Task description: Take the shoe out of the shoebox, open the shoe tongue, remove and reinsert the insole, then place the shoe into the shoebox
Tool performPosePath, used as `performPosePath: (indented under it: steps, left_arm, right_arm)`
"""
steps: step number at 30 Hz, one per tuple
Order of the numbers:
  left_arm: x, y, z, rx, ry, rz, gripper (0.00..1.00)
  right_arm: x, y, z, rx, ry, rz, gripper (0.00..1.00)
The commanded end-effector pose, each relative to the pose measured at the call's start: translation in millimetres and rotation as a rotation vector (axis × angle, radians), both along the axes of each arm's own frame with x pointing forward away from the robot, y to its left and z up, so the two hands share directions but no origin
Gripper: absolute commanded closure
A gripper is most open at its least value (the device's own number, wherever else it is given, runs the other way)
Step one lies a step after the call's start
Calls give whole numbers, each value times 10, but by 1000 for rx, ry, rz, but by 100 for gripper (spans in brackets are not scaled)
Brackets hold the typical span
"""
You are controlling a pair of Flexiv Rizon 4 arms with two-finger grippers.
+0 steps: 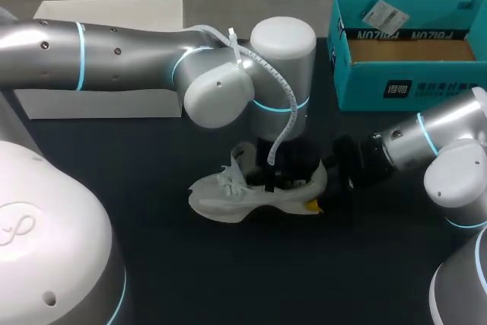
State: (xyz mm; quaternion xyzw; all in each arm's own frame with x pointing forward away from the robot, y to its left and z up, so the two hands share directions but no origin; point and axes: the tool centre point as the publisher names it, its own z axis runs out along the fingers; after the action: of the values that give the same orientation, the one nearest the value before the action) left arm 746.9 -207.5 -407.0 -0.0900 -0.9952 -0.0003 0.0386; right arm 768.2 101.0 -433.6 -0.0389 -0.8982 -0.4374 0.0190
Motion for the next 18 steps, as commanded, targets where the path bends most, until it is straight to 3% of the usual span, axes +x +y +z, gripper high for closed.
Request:
performPosePath:
  steps: [1,6,9,14,18]
  left_arm:
    - [8,-45,-198,8,-13,8,70]
    - [40,-39,-346,-12,-90,58,80]
    - [49,-29,-366,-42,-169,95,100]
    - [100,-6,-347,-81,-301,172,100]
    - [139,18,-273,-88,-299,179,100]
  right_arm:
    - [-19,20,-57,0,-1,-3,100]
    - [-19,20,-57,0,-1,-3,100]
    - [-19,20,-57,0,-1,-3,100]
    - [-19,20,-57,0,-1,-3,100]
    - [-19,20,-57,0,-1,-3,100]
